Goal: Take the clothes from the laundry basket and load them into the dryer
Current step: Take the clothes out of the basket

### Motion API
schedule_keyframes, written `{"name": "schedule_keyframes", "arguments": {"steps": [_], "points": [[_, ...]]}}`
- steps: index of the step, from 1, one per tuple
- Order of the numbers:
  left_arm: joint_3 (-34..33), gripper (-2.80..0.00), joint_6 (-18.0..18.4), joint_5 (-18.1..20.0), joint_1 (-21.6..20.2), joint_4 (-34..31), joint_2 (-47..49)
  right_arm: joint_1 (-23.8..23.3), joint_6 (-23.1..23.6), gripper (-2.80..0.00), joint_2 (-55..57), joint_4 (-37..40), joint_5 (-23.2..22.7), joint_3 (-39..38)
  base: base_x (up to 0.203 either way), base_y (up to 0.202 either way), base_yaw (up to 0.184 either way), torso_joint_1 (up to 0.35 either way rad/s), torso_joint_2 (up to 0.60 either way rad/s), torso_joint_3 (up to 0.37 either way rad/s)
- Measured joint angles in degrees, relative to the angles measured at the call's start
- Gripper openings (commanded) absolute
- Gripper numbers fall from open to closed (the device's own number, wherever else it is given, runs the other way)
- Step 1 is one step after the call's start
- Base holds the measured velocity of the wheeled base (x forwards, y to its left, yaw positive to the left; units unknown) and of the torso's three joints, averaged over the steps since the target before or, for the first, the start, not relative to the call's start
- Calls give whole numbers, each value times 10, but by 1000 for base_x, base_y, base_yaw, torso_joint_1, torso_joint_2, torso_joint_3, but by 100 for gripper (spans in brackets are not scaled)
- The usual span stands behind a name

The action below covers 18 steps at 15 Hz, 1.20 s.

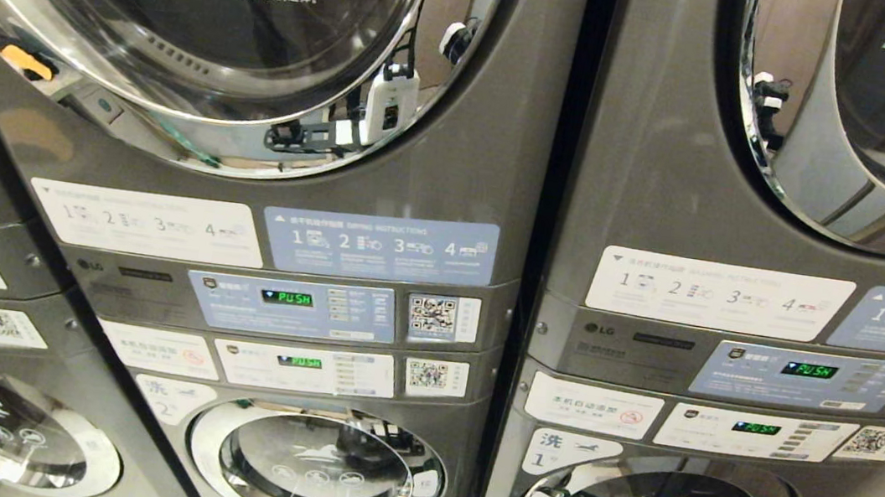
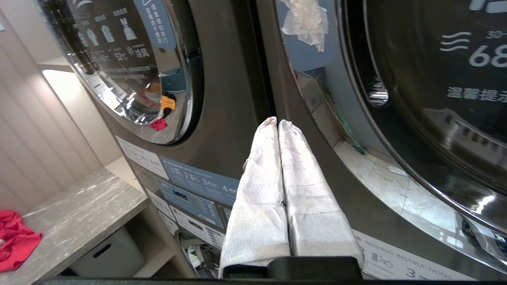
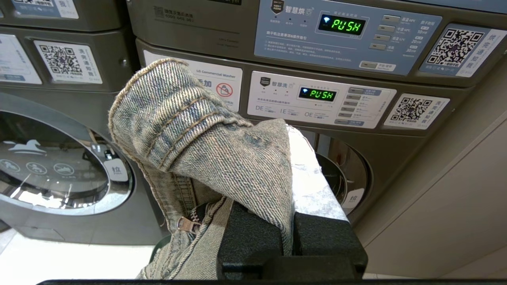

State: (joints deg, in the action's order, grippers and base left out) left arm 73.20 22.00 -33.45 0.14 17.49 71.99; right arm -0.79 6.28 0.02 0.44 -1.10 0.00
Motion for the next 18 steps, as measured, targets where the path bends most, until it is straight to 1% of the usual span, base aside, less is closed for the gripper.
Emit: {"name": "schedule_keyframes", "arguments": {"steps": [2,5,9,11,14,15,18], "points": [[6,-280,-15,1,-16,1,4,0,0,-280,0,0,0,0,0,0,0,0,0,0],[23,-280,-28,-1,-23,5,15,0,0,-280,0,0,0,0,0,0,0,0,0,0],[105,-280,-67,-20,-23,10,55,0,0,-280,0,0,0,0,0,0,0,0,0,0],[148,-280,-72,-42,-15,9,81,0,0,-280,0,0,0,0,0,0,0,0,0,0],[202,-280,-73,-101,15,7,117,0,0,-280,0,0,0,0,0,0,0,0,0,0],[207,-280,-73,-117,26,5,123,0,0,-280,0,0,0,0,0,0,0,0,0,0],[209,-280,-73,-138,53,5,133,0,0,-280,0,0,0,0,0,0,0,0,0,0]]}}
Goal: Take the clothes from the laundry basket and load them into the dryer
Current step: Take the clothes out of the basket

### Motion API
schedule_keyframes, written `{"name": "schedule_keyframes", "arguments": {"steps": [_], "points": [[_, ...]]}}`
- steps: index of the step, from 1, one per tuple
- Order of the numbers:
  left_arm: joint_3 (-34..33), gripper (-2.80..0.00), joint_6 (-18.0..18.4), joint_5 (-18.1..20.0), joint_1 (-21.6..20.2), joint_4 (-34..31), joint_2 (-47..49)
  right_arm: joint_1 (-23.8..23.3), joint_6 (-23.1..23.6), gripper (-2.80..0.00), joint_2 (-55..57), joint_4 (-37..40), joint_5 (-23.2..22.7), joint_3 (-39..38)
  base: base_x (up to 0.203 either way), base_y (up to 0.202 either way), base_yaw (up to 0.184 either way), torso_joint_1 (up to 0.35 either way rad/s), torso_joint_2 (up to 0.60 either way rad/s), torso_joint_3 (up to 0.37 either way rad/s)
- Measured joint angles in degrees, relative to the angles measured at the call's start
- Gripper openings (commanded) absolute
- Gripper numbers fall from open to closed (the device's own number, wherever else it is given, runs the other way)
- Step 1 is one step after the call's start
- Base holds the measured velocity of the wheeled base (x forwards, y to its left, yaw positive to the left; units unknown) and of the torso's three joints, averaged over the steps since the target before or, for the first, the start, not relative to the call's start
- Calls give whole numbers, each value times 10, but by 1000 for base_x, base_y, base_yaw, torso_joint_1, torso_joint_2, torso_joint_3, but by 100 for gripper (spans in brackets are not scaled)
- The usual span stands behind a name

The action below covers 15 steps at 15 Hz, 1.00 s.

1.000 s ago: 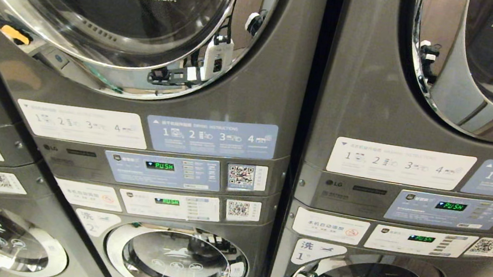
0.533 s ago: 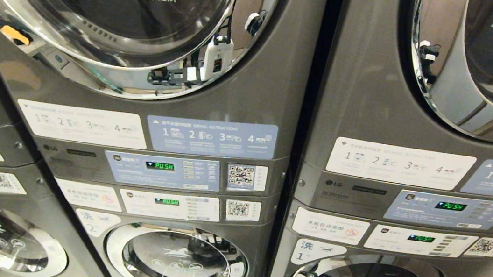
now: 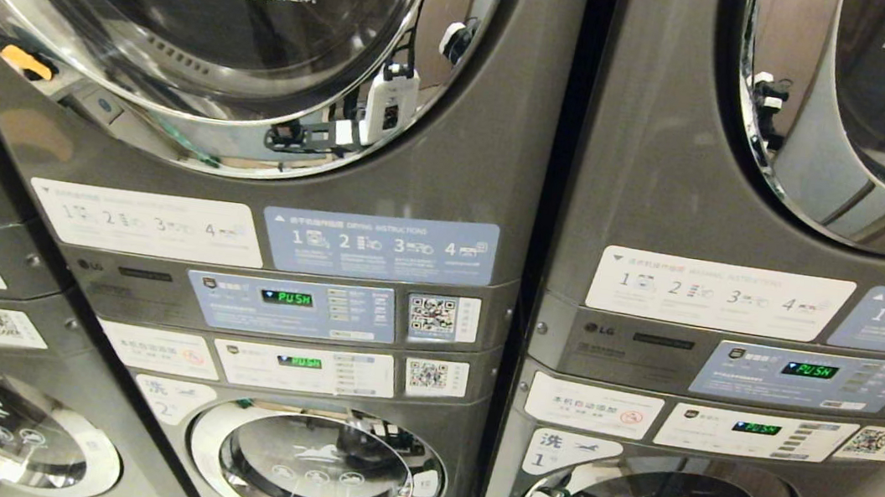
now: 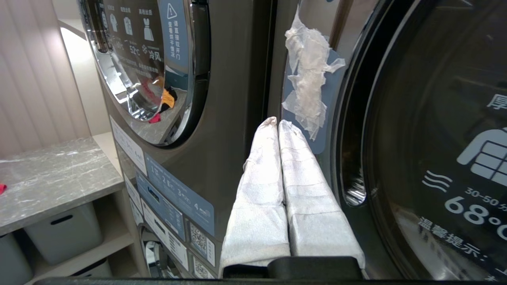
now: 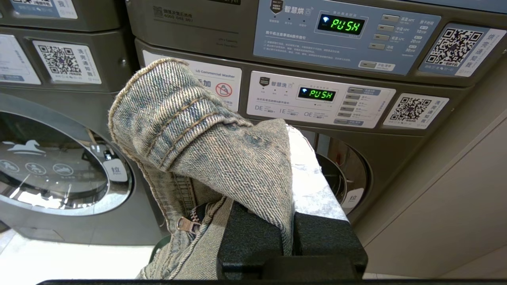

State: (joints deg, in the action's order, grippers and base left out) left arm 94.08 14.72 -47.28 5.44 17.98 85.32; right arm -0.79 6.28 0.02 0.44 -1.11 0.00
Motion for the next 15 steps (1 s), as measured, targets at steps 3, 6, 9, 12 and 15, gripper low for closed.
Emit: {"name": "schedule_keyframes", "arguments": {"steps": [3,6,9,12,15], "points": [[1,-280,4,-6,7,2,8,0,0,-280,0,0,0,0,0,0,0,0,0,0],[3,-280,4,-6,9,2,18,0,0,-280,0,0,0,0,0,0,0,0,0,0],[10,-280,1,0,10,8,38,0,0,-280,0,0,0,0,0,0,0,0,0,0],[42,0,7,3,8,15,60,0,0,-280,0,0,0,0,0,0,0,0,0,0],[55,0,23,4,7,15,72,0,0,-280,0,0,0,0,0,0,0,0,0,0]]}}
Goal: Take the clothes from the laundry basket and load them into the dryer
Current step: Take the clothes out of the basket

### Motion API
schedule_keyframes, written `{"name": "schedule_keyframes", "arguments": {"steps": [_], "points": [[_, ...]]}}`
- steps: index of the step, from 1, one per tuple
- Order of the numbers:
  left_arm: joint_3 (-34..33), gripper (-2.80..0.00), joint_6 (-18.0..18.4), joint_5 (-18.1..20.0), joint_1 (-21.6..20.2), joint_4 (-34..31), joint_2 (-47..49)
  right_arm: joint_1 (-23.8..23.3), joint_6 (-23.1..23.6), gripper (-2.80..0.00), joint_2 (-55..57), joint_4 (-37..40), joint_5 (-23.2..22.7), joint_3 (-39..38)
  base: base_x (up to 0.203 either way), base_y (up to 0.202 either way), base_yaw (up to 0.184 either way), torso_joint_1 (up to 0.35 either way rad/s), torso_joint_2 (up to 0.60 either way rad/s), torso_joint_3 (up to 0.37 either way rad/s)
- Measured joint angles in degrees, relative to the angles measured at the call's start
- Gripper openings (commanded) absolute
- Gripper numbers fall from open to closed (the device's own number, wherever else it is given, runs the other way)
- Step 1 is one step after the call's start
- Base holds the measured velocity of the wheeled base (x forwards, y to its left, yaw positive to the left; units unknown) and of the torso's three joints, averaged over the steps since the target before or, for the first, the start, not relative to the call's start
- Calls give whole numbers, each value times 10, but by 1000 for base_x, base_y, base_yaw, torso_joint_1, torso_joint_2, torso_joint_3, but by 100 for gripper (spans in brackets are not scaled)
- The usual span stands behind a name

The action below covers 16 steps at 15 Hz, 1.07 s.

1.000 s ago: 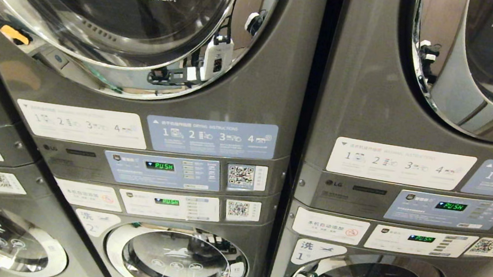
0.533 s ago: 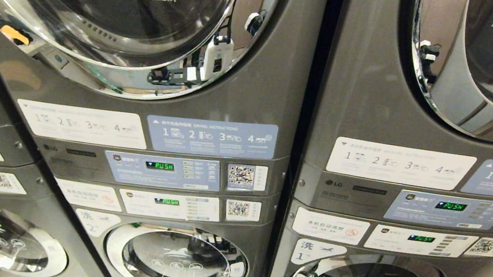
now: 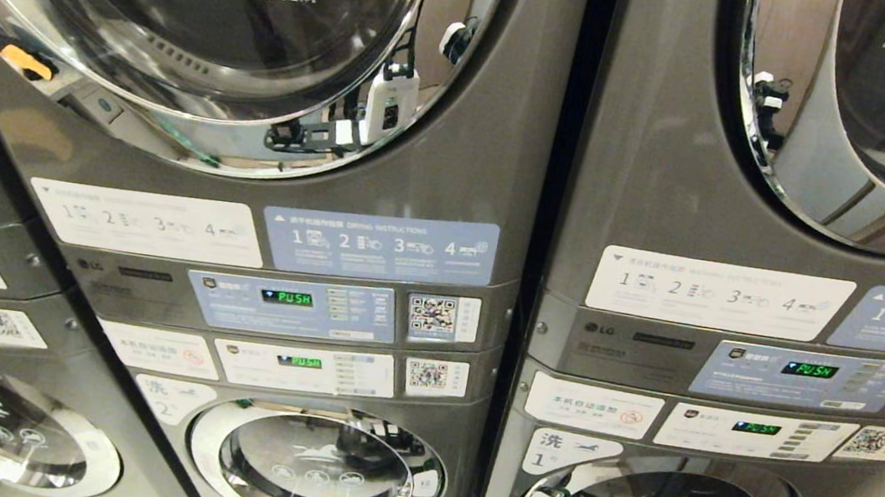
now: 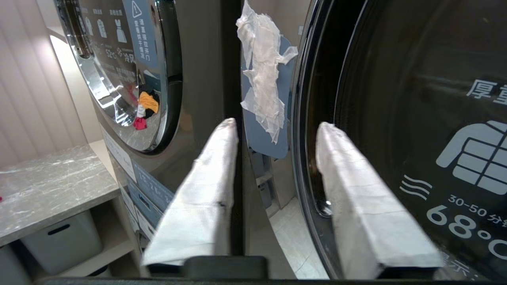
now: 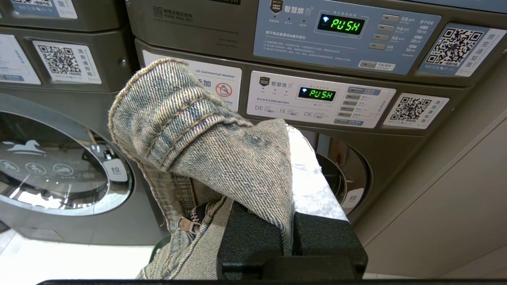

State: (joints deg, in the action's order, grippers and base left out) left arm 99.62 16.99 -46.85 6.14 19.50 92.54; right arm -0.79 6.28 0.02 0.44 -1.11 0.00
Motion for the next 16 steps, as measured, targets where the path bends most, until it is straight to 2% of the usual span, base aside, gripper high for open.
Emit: {"name": "schedule_keyframes", "arguments": {"steps": [5,9,16], "points": [[5,0,-8,6,-23,19,33,0,0,-280,0,0,0,0,0,0,0,0,0,0],[8,0,-9,48,-56,34,60,0,0,-280,0,0,0,0,0,0,0,0,0,0],[14,0,-6,47,-73,33,71,0,0,-280,0,0,0,0,0,0,0,0,0,0]]}}
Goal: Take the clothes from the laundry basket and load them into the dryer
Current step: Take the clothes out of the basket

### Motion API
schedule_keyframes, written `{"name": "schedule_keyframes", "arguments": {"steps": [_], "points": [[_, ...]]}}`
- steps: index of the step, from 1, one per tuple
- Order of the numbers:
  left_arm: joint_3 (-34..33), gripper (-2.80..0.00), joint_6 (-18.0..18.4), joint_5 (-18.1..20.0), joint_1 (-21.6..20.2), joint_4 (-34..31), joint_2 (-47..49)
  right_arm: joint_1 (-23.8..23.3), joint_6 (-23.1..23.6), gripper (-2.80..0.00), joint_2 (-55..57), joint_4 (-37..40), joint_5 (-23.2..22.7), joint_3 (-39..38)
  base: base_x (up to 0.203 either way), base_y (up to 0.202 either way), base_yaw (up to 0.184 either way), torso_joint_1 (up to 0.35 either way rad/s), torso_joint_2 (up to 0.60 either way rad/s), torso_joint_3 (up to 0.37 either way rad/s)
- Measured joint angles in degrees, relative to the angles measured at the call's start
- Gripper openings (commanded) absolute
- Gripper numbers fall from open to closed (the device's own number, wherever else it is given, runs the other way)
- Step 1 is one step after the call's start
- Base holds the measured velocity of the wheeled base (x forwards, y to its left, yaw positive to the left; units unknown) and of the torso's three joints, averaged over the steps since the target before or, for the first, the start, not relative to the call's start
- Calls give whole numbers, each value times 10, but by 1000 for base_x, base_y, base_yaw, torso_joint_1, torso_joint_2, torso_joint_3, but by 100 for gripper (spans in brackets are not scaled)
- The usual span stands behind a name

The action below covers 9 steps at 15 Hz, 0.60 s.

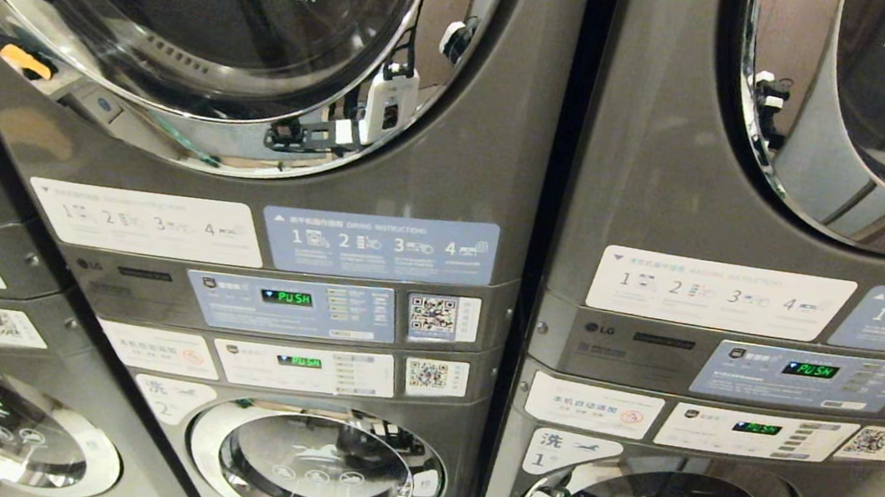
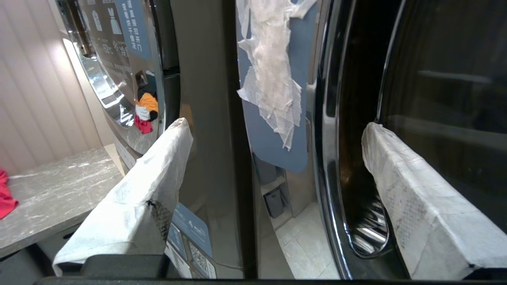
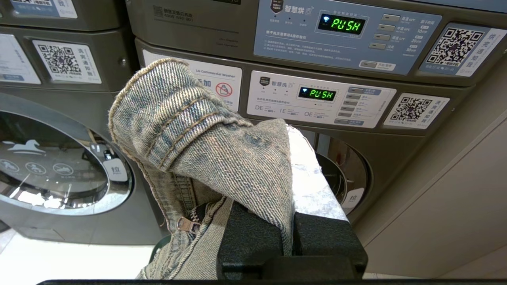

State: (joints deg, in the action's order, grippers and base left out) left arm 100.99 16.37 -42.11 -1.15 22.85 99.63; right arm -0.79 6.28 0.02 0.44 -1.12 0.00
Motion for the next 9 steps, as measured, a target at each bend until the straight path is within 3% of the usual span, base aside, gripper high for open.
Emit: {"name": "schedule_keyframes", "arguments": {"steps": [9], "points": [[8,0,5,-12,-10,-4,1,0,0,-280,0,0,0,0,0,0,0,0,0,0]]}}
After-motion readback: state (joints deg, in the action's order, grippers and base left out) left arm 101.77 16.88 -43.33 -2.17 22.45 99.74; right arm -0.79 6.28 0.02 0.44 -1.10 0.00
